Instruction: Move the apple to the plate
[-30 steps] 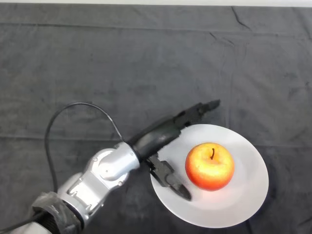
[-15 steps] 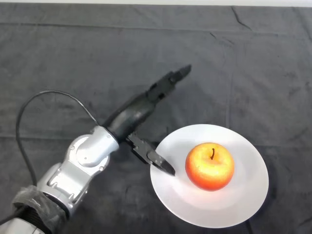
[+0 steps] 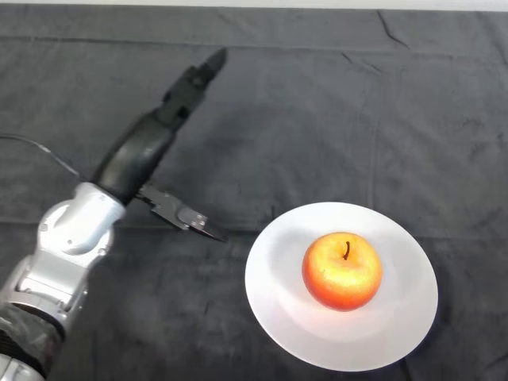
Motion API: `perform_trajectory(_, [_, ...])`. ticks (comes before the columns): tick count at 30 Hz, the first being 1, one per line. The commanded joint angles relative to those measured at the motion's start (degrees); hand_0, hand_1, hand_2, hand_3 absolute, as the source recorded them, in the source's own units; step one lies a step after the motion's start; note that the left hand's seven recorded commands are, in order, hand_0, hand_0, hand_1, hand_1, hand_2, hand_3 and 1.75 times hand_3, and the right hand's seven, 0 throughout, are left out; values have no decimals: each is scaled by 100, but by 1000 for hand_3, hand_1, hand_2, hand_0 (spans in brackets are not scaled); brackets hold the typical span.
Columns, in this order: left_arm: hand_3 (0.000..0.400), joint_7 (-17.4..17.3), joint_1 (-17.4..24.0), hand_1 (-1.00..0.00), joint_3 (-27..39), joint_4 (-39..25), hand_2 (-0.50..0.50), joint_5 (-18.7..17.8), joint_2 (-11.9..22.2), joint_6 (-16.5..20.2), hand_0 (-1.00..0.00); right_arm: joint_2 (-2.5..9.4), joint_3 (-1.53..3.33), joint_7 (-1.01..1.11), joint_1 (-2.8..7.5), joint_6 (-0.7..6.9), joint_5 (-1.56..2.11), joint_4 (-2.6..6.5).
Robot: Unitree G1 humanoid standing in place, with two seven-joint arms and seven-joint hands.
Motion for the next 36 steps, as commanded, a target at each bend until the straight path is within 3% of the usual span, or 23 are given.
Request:
perform_trajectory(1, [0, -62, -262, 0, 257, 254, 0, -212, 370, -176, 0, -19, -75, 46, 245, 38, 48, -35])
perform_trajectory(18, [0, -3, -477, 0, 1542, 1589, 0, -893, 776, -325, 0, -16, -66, 38, 206, 10, 37, 39])
perform_trajectory(36, [0, 339, -184, 0, 2293, 2235, 0, -1015, 1296, -366, 0, -13, -57, 26, 171, -23, 29, 110])
